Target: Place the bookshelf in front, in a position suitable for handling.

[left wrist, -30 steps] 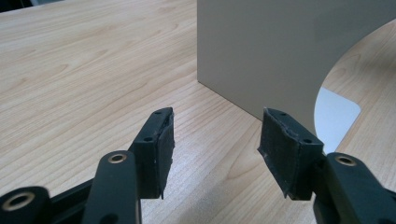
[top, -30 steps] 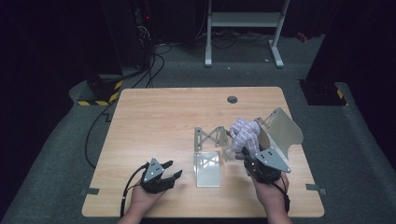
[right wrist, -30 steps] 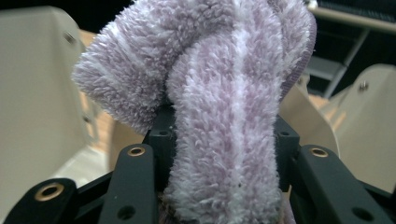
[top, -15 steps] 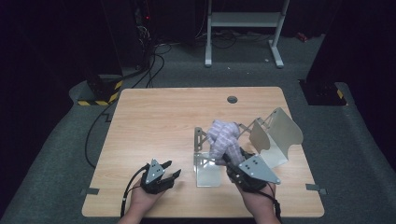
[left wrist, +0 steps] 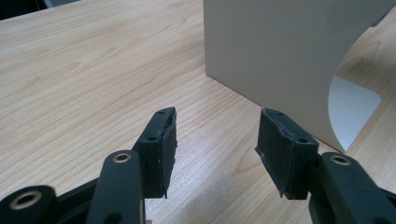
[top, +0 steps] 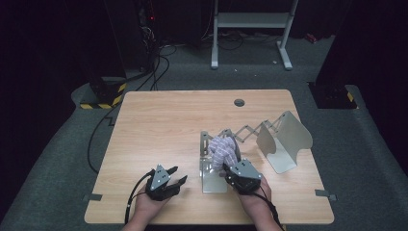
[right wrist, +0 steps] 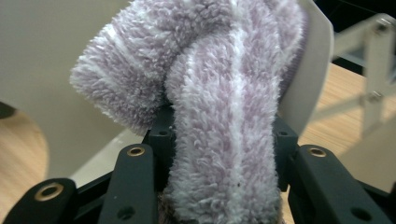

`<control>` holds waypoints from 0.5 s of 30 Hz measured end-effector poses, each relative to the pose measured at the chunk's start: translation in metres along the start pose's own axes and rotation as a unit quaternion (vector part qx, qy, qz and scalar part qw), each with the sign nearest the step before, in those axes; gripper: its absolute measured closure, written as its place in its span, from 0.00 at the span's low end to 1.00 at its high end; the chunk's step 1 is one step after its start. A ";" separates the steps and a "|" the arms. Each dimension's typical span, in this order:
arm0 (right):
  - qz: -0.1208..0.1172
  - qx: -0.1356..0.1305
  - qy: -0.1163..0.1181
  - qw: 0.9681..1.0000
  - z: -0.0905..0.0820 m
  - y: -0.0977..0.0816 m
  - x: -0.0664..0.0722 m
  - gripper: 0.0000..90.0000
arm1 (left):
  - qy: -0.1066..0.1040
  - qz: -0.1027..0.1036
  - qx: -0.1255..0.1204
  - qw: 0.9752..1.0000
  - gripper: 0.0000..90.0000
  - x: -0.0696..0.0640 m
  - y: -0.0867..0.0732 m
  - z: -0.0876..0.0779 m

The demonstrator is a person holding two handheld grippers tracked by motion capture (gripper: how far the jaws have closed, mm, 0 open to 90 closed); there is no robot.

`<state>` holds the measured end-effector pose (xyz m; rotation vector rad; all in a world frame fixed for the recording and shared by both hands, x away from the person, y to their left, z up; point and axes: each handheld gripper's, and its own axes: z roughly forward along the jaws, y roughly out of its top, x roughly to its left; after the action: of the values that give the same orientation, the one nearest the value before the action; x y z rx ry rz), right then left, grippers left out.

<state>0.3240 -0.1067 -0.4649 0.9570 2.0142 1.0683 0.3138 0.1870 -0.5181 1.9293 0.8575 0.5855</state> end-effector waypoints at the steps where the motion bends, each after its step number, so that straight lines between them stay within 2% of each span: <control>1: 0.001 0.002 -0.006 1.000 0.000 -0.002 -0.003 0.64 | 0.000 -0.003 0.001 1.000 0.53 0.000 0.000 0.001; 7: 0.000 0.006 -0.012 1.000 0.001 -0.006 -0.008 0.63 | -0.001 -0.002 0.004 1.000 0.52 0.000 0.000 0.001; 9: -0.005 0.008 -0.009 1.000 0.003 -0.007 -0.003 0.63 | -0.002 -0.002 0.003 1.000 0.52 -0.001 0.000 0.001; 10: -0.010 0.015 -0.003 1.000 0.008 -0.007 0.006 0.63 | -0.001 -0.004 0.003 1.000 0.52 0.000 0.000 0.001; 11: -0.015 0.018 0.002 1.000 0.011 -0.007 0.010 0.63 | -0.001 -0.005 0.004 1.000 0.52 0.000 0.000 0.001; 13: -0.028 0.030 0.002 0.999 0.018 -0.008 0.017 0.63 | 0.000 -0.005 0.005 1.000 0.52 0.000 0.000 0.000; 14: -0.028 0.030 0.002 0.999 0.018 -0.008 0.017 0.63 | 0.000 -0.005 0.005 1.000 0.52 0.000 0.000 0.000; 15: -0.031 0.033 0.004 0.999 0.020 -0.008 0.023 0.63 | 0.000 -0.006 0.002 1.000 0.52 0.000 0.000 -0.001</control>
<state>0.3259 -0.0828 -0.4860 0.9180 2.0835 0.9799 0.3130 0.1878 -0.5177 1.9262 0.8700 0.5772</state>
